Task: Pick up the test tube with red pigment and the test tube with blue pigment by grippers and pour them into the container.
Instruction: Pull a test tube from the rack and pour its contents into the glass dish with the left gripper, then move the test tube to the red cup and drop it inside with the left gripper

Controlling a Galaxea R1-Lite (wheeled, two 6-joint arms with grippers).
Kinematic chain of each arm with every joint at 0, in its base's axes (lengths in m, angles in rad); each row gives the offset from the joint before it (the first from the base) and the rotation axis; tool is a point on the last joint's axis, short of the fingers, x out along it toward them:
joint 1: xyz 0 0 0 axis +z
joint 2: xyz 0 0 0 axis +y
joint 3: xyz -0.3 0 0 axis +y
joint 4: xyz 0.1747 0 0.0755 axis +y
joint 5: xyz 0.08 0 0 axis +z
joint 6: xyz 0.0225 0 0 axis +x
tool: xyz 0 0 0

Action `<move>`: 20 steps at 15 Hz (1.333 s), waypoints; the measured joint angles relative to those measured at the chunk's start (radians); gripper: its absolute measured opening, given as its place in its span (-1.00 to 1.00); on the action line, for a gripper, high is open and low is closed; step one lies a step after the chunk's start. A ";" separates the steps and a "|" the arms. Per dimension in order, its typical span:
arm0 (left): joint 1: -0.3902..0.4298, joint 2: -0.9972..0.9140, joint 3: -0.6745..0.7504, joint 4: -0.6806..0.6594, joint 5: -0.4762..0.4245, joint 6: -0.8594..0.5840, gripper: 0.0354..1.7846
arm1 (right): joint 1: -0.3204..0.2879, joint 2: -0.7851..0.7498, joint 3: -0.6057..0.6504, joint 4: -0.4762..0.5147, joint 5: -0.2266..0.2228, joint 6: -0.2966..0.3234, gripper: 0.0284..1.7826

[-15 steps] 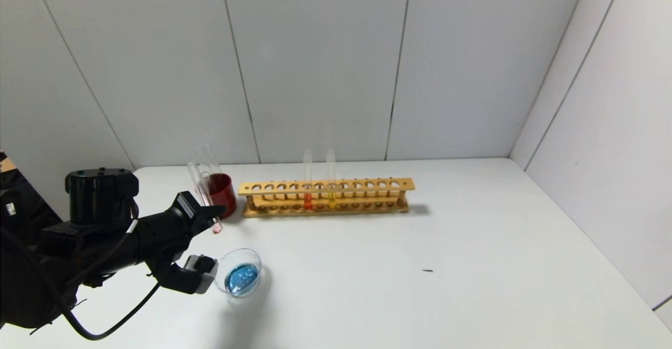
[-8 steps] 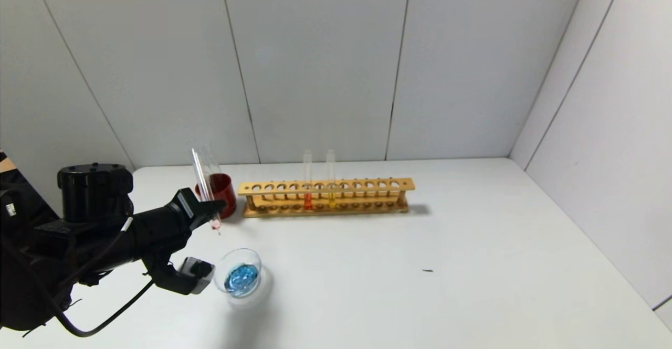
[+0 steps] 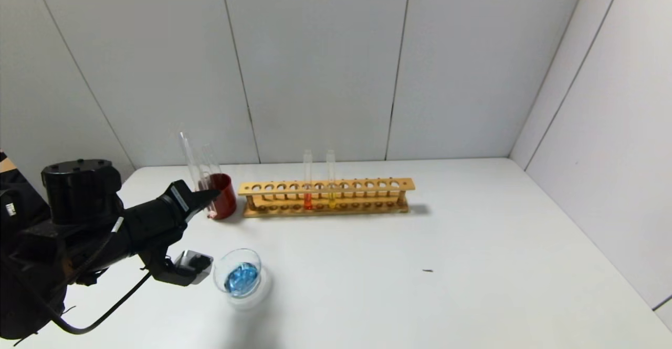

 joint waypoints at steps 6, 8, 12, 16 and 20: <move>0.000 -0.024 0.020 -0.006 0.017 -0.096 -0.67 | 0.000 0.000 0.000 0.000 0.000 0.000 0.96; 0.000 -0.066 0.015 0.002 0.092 -0.244 -0.67 | 0.000 0.000 0.000 0.000 0.000 0.000 0.96; 0.003 -0.180 -0.070 0.131 0.394 -0.651 -0.67 | 0.000 0.000 0.000 0.000 0.000 0.000 0.96; 0.003 -0.203 -0.220 0.336 0.549 -1.157 -0.67 | 0.000 0.000 0.000 0.000 0.000 0.000 0.96; 0.006 -0.117 -0.385 0.389 0.549 -1.704 -0.67 | 0.000 0.000 0.000 0.000 0.000 0.000 0.96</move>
